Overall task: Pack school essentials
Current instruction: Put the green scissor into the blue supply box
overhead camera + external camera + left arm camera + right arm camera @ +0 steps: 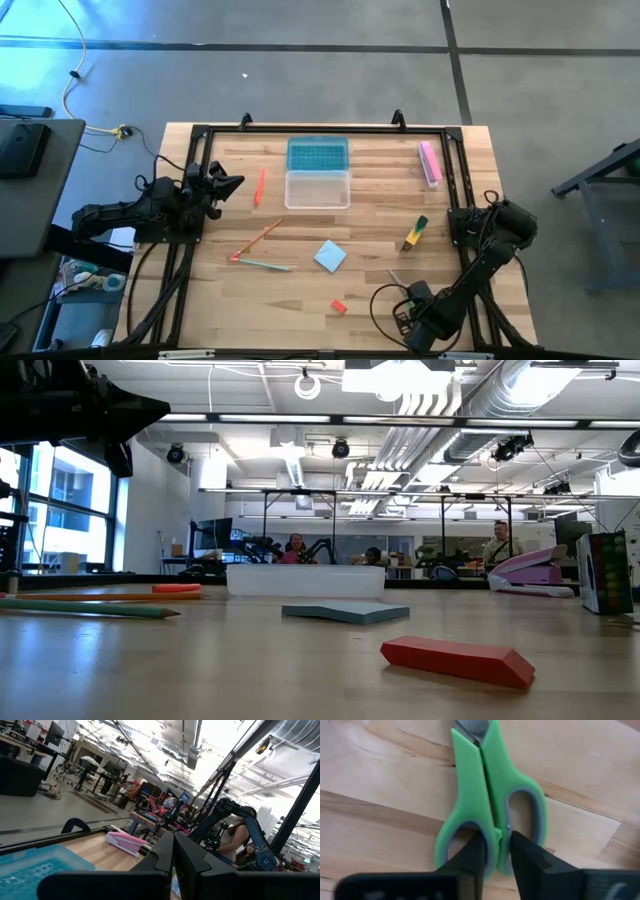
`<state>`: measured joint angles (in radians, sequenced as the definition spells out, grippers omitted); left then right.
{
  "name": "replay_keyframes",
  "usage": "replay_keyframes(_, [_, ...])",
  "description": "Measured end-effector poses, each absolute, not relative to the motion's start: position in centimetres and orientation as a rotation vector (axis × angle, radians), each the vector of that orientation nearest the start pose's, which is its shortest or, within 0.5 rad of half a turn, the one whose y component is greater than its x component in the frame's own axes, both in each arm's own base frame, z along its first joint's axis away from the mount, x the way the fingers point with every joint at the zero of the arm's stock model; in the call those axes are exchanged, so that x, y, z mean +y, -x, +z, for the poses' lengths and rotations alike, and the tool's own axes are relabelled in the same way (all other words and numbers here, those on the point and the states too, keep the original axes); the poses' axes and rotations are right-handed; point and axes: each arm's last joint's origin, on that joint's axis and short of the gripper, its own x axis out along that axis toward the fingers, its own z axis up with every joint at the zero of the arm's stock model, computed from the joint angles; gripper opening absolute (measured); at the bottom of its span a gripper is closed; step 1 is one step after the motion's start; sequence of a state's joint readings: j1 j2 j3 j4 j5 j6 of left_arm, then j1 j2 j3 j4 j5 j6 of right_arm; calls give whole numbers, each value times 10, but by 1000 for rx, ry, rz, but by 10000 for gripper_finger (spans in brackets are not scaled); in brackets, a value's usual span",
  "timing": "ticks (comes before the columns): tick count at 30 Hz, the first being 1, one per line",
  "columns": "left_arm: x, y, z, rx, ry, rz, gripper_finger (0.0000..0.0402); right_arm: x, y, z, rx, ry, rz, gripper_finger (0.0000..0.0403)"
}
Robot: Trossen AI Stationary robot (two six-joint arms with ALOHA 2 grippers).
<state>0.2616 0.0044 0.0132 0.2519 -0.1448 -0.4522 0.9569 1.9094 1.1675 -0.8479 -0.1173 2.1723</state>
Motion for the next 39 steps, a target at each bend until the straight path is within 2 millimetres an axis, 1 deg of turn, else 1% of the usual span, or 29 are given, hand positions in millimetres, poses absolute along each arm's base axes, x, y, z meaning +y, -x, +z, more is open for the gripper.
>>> replay_keyframes(3, [28,-89,192,-349,428,339,3,269,-185,134,1482,-940,-977,27])
replay_keyframes(5, [28,-89,192,-349,428,339,3,269,-185,134,1483,-937,-976,15])
replay_keyframes(10, [28,-89,192,-349,428,339,3,270,-186,135,1491,-926,-955,17])
replay_keyframes(16, [28,-89,192,-349,428,339,3,276,-190,143,1473,-884,-896,18])
replay_keyframes(19, [28,-89,192,-351,428,338,3,283,-198,151,1434,-910,-814,18])
replay_keyframes(22, [28,-89,193,-359,427,336,3,285,-205,157,1375,-906,-760,18])
replay_keyframes(26, [28,-89,193,-364,427,335,3,285,-220,165,1309,-917,-675,18])
replay_keyframes(30, [28,-89,193,-364,427,335,3,278,-245,171,1238,-934,-583,18])
replay_keyframes(34, [28,-89,193,-363,426,332,3,259,-272,174,1175,-931,-554,18])
replay_keyframes(39, [28,-89,193,-362,425,332,3,225,-302,177,1108,-904,-568,18])
